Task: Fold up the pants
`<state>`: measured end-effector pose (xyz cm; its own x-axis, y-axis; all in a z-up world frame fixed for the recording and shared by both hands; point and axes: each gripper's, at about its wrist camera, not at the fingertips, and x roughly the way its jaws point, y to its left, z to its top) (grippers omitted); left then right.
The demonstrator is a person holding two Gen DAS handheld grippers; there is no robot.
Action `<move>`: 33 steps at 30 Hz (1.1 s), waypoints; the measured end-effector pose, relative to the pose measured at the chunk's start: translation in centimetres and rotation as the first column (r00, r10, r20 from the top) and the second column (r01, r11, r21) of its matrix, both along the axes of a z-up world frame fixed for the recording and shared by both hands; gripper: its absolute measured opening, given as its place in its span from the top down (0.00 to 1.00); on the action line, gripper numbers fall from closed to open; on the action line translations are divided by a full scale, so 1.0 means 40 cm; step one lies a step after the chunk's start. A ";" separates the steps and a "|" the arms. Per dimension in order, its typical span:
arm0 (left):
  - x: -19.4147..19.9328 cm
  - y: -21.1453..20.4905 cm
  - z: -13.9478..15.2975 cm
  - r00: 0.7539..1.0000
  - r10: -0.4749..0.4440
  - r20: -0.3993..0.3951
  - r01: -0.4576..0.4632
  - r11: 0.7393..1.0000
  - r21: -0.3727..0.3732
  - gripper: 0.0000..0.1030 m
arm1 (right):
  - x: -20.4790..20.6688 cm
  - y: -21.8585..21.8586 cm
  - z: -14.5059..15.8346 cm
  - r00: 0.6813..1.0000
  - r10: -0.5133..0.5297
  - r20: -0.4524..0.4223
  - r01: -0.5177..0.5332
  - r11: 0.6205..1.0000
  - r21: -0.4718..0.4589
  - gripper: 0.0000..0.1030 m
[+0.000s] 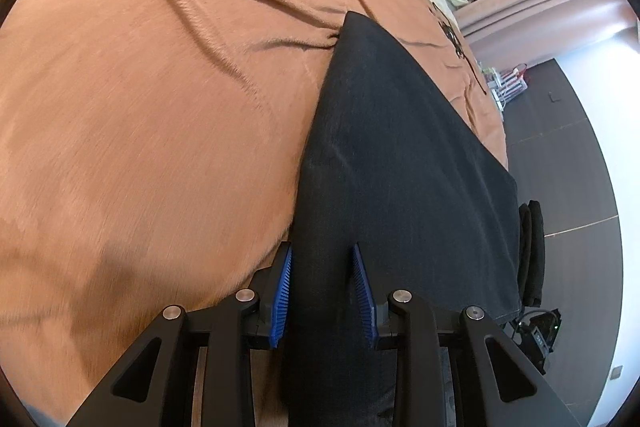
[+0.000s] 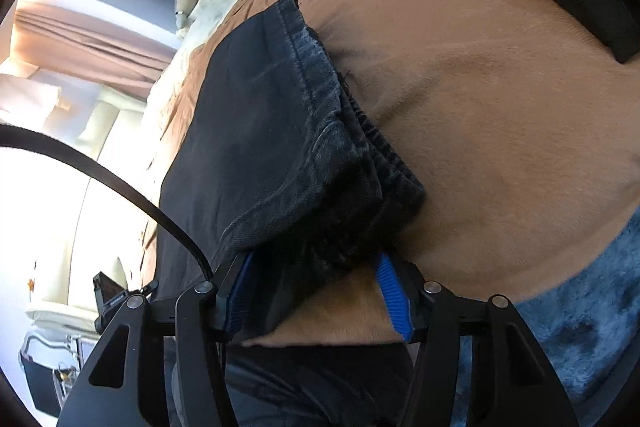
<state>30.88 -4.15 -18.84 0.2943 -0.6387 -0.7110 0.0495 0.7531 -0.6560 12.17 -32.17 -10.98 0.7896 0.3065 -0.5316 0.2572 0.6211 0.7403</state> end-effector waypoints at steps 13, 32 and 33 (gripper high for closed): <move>0.048 0.009 0.022 1.000 -0.031 -0.005 0.031 0.998 -0.055 0.70 | -0.040 0.007 -0.018 0.997 -0.062 0.050 0.061 0.998 0.017 0.57; 0.036 0.007 0.006 0.997 -0.078 -0.026 0.076 0.993 -0.087 0.89 | -0.114 0.021 -0.002 0.984 -0.132 0.119 0.125 0.990 0.068 0.36; 0.035 0.006 0.006 0.997 -0.076 -0.026 0.073 0.993 -0.089 0.89 | -0.125 0.025 -0.003 0.980 -0.132 0.145 0.122 0.989 0.081 0.31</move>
<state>32.27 -3.90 -18.58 0.2233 -0.7183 -0.6589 0.0831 0.6875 -0.7214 7.19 -31.18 -11.12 0.8937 0.2315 -0.3844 0.2132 0.5347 0.8177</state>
